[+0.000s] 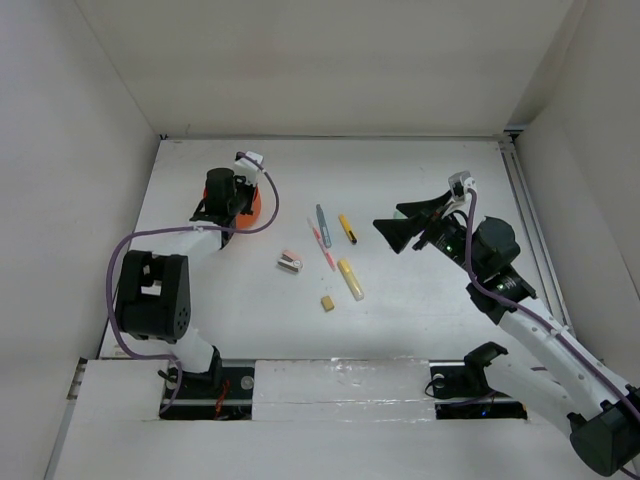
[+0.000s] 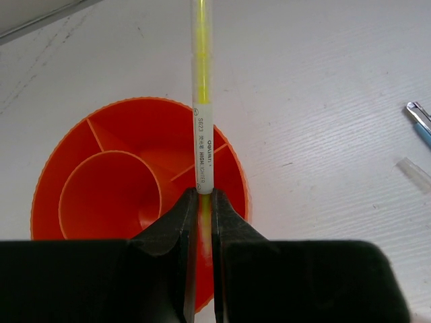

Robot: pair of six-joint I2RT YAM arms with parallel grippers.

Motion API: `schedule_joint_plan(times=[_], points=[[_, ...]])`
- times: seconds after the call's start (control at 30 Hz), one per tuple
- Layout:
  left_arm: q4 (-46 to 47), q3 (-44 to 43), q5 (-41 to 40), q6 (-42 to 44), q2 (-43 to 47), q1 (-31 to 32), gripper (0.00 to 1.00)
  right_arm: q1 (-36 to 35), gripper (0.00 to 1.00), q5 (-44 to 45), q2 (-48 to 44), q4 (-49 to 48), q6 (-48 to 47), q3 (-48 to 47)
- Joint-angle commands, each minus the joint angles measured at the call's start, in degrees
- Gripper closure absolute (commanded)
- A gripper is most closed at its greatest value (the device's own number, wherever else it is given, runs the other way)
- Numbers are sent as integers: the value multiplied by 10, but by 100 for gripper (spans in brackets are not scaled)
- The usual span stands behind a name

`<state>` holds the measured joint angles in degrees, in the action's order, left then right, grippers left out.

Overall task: Sort the stationery into containers
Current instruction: Place the pen in the storage box.

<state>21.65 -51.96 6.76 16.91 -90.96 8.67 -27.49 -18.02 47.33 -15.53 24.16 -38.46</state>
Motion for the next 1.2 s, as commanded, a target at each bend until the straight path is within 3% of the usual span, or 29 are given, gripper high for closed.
schedule_joint_plan(times=[0.0,0.23,0.37,0.53,0.87,1.17], points=[[36,7,-17,1,1,4,100,-6,0,-10,-7,-22,-8,-3],[30,0,-23,-5,-16,4,100,-6,0,-16,-2,-22,-8,2],[23,-5,-28,-12,-21,4,81,-6,0,-16,-2,-22,-8,2],[34,-5,-33,-19,-21,4,73,-6,0,-16,-2,-22,-8,2],[29,-5,-27,-19,-21,4,75,-6,0,-16,-2,-28,-3,2],[29,-10,-45,-18,9,23,62,-6,0,-21,9,-34,3,2]])
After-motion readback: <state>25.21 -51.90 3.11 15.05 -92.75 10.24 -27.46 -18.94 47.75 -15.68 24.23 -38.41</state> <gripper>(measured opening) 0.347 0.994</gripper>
